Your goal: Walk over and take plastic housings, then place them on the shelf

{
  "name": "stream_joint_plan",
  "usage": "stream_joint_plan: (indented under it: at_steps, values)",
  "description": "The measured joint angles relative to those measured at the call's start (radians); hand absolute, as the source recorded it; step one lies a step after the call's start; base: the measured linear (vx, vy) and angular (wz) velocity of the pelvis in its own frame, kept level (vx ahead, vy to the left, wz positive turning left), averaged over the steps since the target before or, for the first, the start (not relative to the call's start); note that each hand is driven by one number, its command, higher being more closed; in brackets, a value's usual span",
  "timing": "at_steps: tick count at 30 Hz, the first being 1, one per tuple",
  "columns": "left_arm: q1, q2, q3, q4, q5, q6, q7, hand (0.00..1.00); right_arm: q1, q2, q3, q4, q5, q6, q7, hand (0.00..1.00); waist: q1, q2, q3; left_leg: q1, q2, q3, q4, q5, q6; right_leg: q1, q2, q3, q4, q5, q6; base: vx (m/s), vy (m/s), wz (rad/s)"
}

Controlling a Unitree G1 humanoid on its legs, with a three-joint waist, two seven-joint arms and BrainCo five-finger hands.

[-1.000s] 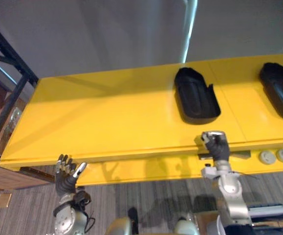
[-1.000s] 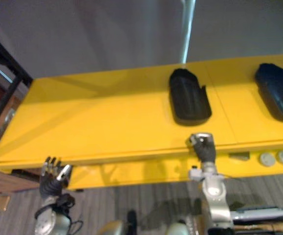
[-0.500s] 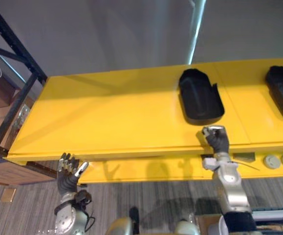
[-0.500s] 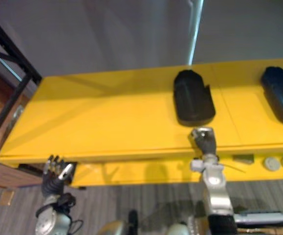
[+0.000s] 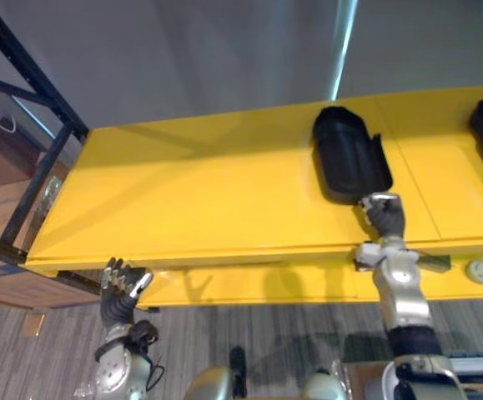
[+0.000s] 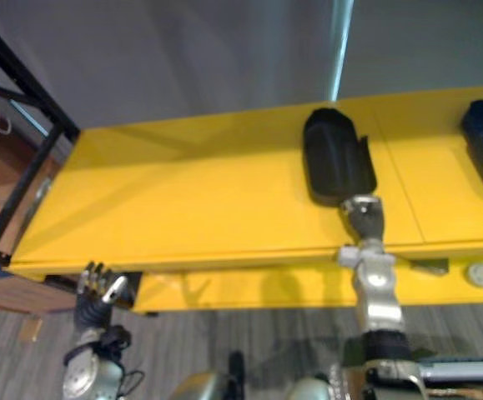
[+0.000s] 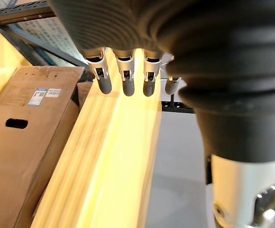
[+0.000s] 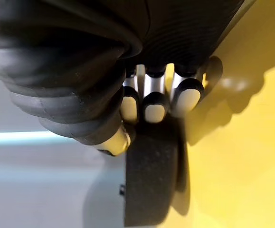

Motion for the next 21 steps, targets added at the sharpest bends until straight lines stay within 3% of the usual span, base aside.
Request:
stream_joint_plan:
  at_steps: [4, 14, 17, 21]
  values:
    - [0.002, 0.0, 0.004, 0.0, -0.007, 0.0, 0.0, 0.0, -0.026, -0.007, 0.001, 0.046, 0.002, -0.011, 0.0, 1.0, 0.022, 0.002, 0.002, 0.017, -0.002, -0.003, -0.036, 0.019, -0.006, -0.001, -0.001, -0.004, 0.009, -0.004, 0.001, -0.04, -0.006, 0.04]
    - [0.003, 0.0, 0.01, 0.0, -0.008, 0.002, -0.002, 0.0, -0.023, -0.008, 0.001, 0.051, 0.022, -0.039, -0.001, 1.0, 0.021, 0.002, 0.003, 0.03, -0.013, -0.023, -0.086, 0.054, -0.001, -0.004, -0.011, -0.023, 0.02, -0.01, 0.004, 0.0, -0.003, 0.06]
    - [0.005, -0.001, 0.01, 0.0, -0.008, 0.001, -0.002, 0.0, 0.058, 0.022, 0.017, -0.066, 0.021, -0.031, 0.007, 1.0, 0.019, -0.001, 0.005, 0.033, -0.01, -0.016, -0.094, 0.054, -0.001, -0.006, -0.009, -0.019, 0.015, -0.01, 0.004, 0.03, 0.001, -0.06]
    - [0.007, -0.001, 0.029, -0.001, -0.006, -0.001, -0.002, 0.0, 0.254, 0.082, 0.093, -0.323, 0.042, -0.027, 0.115, 1.0, 0.013, -0.021, 0.017, 0.032, 0.002, 0.009, -0.097, 0.048, -0.001, -0.018, 0.003, 0.002, 0.003, -0.008, 0.005, 0.05, -0.007, -0.17]
